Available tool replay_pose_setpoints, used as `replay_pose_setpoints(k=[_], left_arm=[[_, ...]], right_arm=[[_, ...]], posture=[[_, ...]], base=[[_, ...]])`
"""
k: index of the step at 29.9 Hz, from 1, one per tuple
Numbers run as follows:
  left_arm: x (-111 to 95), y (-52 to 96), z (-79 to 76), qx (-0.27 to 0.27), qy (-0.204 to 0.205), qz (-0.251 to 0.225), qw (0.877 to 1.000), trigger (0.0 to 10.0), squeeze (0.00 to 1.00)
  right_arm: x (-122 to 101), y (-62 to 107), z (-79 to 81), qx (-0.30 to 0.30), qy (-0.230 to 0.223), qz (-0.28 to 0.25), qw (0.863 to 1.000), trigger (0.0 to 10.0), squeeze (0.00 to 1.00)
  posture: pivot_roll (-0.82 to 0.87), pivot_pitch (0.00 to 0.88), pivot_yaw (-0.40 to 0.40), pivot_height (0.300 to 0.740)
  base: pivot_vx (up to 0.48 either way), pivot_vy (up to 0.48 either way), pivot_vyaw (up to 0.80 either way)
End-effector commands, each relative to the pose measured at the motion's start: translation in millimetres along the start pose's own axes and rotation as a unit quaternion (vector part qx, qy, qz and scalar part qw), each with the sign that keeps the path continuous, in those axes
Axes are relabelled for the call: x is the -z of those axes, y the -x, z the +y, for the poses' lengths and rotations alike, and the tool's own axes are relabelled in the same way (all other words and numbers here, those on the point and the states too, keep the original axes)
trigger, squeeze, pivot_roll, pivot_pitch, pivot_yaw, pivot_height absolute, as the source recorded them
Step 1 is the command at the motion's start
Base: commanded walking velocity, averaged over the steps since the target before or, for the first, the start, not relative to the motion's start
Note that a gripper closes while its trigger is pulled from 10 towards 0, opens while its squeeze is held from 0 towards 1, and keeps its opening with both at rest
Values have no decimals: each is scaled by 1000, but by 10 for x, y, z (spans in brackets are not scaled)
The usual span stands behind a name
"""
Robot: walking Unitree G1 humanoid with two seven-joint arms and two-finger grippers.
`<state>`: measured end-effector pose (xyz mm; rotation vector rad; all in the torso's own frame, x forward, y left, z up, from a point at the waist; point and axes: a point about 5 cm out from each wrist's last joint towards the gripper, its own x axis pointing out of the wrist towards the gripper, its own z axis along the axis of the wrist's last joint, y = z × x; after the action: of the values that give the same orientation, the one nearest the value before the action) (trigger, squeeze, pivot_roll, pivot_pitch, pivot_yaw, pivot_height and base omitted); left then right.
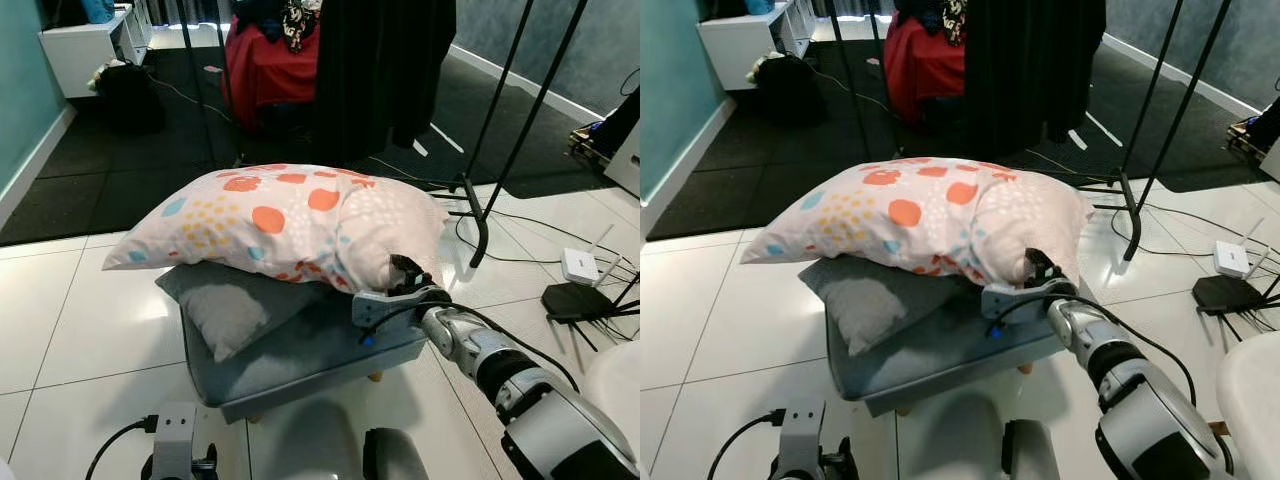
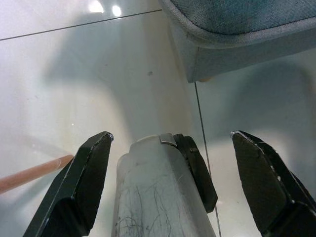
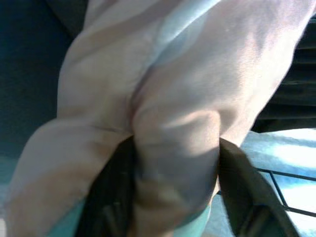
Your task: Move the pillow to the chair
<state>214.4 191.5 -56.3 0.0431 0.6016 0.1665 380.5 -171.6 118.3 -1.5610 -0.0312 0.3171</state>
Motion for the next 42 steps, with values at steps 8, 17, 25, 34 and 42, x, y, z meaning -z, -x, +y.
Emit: replay_pose_setpoints(k=[8, 17, 25, 34, 42], left_arm=[[46, 19, -2, -4, 5, 7, 1000, 10000, 0], [15, 13, -6, -7, 13, -3, 1000, 10000, 0], [-141, -48, 45, -4, 17, -29, 999, 10000, 0], [-990, -261, 370, -15, 21, -139, 990, 10000, 0], [-1000, -268, 324, -13, 25, -139, 990, 10000, 0]], right_arm=[[92, 4, -74, 7, -24, 16, 1000, 0, 0], [65, -96, -436, 39, -396, 22, 917, 0, 0], [-5, -156, -1094, 109, -540, -59, 833, 0, 0], [-36, -55, -1849, 171, -550, -157, 802, 0, 0], [-11, 27, -2133, 205, -535, -177, 800, 0, 0]], posture=[[-115, 96, -54, 525], [-114, 85, -57, 525], [-122, 64, -58, 525], [-140, 38, -66, 525], [-148, 23, -71, 525]], base=[[0, 0, 0], [0, 0, 0], [0, 0, 0], [0, 0, 0], [0, 0, 0]])
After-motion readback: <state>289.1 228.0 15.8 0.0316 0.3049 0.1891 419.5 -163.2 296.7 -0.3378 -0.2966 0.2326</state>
